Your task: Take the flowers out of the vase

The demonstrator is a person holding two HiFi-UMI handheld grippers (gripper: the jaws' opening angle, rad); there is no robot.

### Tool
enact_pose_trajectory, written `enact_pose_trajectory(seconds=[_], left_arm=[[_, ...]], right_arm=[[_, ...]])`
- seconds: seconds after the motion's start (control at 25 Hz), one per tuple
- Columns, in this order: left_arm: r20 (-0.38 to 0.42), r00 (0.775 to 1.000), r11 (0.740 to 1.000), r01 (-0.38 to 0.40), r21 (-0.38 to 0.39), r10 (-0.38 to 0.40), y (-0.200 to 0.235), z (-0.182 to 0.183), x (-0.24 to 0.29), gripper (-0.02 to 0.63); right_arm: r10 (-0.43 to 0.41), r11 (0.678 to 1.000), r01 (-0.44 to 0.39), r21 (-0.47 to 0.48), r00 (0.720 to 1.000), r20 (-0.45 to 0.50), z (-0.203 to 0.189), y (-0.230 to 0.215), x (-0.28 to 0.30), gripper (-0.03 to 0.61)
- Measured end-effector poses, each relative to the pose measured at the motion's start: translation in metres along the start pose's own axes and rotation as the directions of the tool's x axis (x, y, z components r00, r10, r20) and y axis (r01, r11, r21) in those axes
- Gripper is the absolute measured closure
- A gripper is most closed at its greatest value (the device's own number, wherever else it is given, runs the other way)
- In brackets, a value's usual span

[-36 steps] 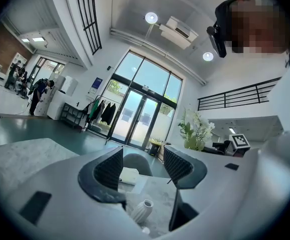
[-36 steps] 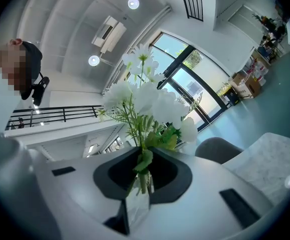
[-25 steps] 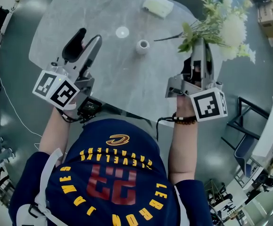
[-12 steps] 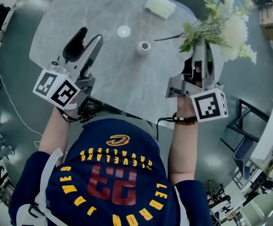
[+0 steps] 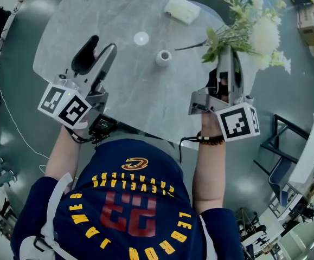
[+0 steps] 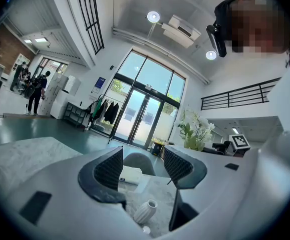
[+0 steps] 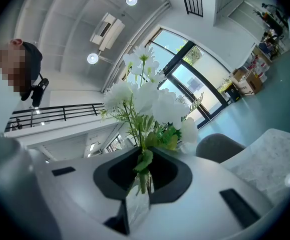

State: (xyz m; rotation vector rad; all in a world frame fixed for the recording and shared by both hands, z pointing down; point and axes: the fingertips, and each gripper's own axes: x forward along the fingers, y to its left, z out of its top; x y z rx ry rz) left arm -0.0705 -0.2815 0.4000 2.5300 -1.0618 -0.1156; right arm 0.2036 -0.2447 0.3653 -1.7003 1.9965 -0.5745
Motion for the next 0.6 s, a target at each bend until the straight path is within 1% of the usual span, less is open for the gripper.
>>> enact_pose_trajectory(seconds=[0.6], left_arm=[[-0.004,1.000,1.000,0.002,-0.002,-0.002,-0.0008,-0.0038,-0.0026,0.356]], right_arm=[[-0.011,1.000,0.011,-0.004,1.000,-0.010,-0.0058,-0.0025,-0.0026,0.531]])
